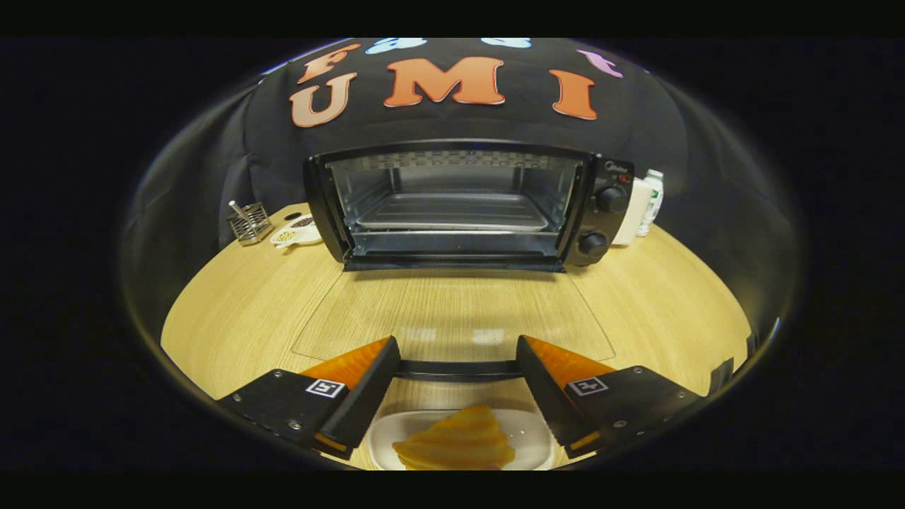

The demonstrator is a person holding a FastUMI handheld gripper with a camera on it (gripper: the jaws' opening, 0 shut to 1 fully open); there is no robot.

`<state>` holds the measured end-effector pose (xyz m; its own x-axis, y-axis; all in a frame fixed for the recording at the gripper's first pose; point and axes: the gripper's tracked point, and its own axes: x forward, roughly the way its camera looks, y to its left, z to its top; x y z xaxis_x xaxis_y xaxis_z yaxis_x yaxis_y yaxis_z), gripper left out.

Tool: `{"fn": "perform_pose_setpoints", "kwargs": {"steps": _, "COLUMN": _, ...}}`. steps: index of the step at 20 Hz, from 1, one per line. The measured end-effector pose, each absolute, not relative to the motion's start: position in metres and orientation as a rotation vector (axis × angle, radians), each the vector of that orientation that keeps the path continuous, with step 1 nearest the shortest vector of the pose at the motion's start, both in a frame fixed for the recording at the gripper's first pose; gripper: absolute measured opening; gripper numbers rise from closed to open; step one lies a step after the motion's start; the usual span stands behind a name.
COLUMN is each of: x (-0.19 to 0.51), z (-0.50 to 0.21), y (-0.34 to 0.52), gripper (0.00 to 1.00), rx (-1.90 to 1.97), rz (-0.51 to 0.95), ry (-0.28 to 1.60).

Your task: Open the toaster oven, put the food inside, and close the toaster oven door.

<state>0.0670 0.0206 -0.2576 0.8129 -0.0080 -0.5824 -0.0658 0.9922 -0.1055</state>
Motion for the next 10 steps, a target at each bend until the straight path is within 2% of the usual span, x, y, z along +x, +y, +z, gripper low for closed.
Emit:
{"fn": "perform_pose_setpoints", "kwargs": {"steps": 4, "x": 0.023, "z": -0.230, "y": 0.023, "gripper": 0.98, "rx": -0.087, "rz": 0.055, "ry": 0.582}}
{"fn": "perform_pose_setpoints", "kwargs": {"steps": 10, "x": -0.046, "z": -0.246, "y": 0.011, "gripper": 0.98, "rx": -0.059, "rz": 0.037, "ry": 0.623}}
